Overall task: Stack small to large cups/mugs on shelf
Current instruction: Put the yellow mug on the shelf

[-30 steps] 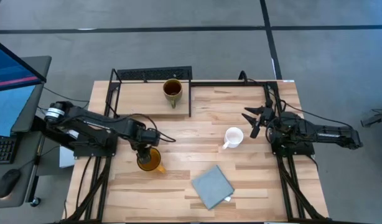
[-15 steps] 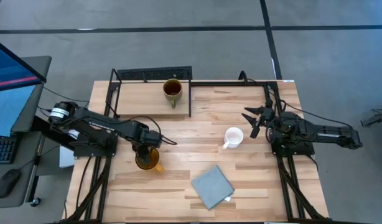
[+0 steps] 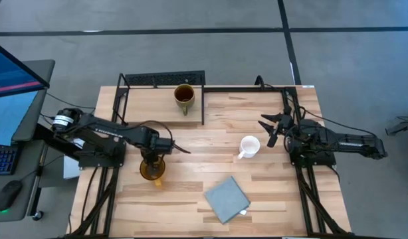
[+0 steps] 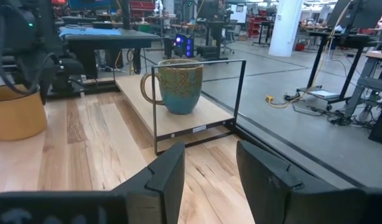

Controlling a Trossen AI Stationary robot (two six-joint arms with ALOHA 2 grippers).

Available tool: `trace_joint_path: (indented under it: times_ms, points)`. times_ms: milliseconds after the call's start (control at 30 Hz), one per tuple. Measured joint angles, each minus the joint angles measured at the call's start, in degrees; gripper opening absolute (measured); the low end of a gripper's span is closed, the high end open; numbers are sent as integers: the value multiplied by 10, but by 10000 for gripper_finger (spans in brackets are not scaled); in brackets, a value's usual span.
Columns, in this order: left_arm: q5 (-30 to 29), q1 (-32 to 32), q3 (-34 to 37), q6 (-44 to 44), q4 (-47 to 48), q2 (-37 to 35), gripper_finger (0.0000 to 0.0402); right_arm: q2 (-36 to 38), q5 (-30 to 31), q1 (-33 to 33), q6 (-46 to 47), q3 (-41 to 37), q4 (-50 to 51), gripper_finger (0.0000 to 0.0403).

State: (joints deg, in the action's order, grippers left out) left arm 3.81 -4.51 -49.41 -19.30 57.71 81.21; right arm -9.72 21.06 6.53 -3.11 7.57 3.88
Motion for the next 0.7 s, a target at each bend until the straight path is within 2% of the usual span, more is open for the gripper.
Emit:
trace_joint_path:
  times_ms: [533,700]
  points:
    - [-11,101,-1,103,-15,1,9,0,0,0,0,0,5,169]
    - [-29,131,-18,164,-30,2,9,0,0,0,-1,0,5,169]
